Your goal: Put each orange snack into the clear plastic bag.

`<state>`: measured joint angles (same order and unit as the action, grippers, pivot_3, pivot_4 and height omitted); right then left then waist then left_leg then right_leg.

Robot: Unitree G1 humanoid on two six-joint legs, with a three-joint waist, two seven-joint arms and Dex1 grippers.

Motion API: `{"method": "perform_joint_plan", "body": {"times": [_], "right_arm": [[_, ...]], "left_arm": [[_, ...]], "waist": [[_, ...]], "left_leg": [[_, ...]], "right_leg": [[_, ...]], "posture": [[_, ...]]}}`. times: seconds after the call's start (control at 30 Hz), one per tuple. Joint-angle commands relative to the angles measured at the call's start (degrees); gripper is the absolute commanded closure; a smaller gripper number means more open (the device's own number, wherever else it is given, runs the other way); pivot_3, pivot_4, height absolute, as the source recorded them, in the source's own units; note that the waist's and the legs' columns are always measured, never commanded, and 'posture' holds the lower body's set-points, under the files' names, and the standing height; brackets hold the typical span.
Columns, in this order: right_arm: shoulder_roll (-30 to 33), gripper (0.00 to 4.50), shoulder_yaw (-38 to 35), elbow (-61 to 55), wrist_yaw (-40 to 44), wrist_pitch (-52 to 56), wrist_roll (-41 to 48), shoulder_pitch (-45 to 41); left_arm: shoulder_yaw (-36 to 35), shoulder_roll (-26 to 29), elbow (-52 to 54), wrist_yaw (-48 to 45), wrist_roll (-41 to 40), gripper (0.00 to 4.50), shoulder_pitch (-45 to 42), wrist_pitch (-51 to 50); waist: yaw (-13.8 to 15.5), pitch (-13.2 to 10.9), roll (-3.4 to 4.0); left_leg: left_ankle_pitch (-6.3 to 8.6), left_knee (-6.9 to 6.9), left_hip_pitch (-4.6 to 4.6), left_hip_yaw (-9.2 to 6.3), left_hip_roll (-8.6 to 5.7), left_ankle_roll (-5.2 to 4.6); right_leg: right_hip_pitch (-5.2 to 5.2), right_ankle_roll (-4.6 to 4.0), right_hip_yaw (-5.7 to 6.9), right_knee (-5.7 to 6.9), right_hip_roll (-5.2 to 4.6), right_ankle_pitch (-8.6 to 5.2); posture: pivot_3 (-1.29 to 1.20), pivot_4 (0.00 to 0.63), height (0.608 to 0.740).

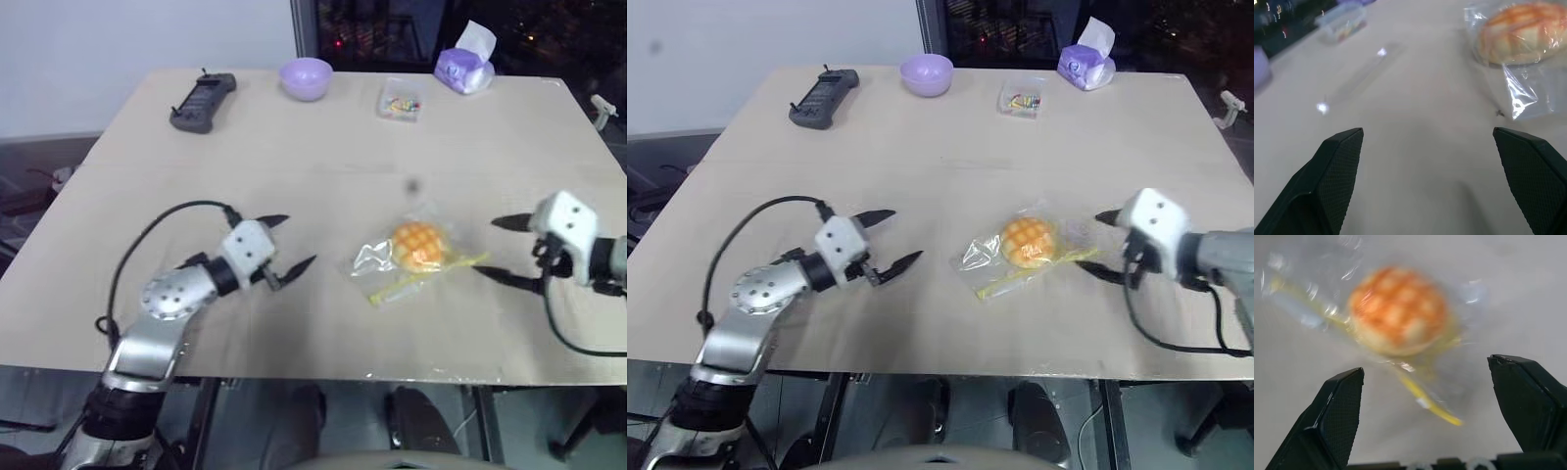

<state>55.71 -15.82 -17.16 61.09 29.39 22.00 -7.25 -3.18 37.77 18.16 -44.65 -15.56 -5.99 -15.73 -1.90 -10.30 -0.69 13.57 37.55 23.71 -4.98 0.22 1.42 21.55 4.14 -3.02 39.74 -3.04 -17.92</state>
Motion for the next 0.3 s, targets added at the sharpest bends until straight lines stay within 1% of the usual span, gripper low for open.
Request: {"method": "perform_joint_plan", "body": {"times": [0.03, 0.17, 0.23, 0.3], "right_arm": [[-0.6, 0.08, -6.5, 4.3, 4.0, -1.2, 4.8, 3.3], [-1.6, 0.08, -12.3, 11.6, 7.2, -1.5, 9.7, 5.2], [-1.2, 0.08, -13.0, 14.0, 8.6, -2.4, 9.8, 6.3], [-0.8, 0.08, -13.0, 15.5, 9.6, -3.0, 9.8, 6.6]], "left_arm": [[-3.8, 2.3, 4.0, -3.9, -8.3, 0.0, 2.5, -6.9], [-9.0, 3.8, 5.6, -5.4, -14.7, 0.0, 4.5, -11.2], [-11.0, 4.3, 6.6, -5.6, -17.6, 0.0, 5.2, -13.4], [-12.0, 4.8, 7.3, -5.9, -18.8, 0.0, 5.8, -14.3]], "waist": [[0.1, 0.0, 0.01], [-0.2, 0.0, 0.02], [-0.2, 0.0, 0.03], [-0.2, 0.0, 0.03]], "left_leg": [[0.0, 0.0, 0.0, 0.0, 0.0, 0.0], [0.0, 0.0, -0.06, 0.04, 0.03, 0.0], [0.0, 0.0, -0.09, 0.05, 0.05, 0.0], [0.0, -0.01, -0.1, 0.06, 0.07, 0.0]], "right_leg": [[0.0, 0.0, 0.0, 0.0, 0.0, 0.0], [0.0, 0.0, -0.03, 0.09, 0.01, 0.0], [-0.01, 0.0, -0.04, 0.1, 0.03, 0.0], [-0.01, -0.01, -0.05, 0.09, 0.06, 0.0]], "posture": [[0.0, 0.15, 0.74], [0.0, 0.15, 0.74], [0.0, 0.15, 0.74], [0.0, 0.15, 0.74]]}}
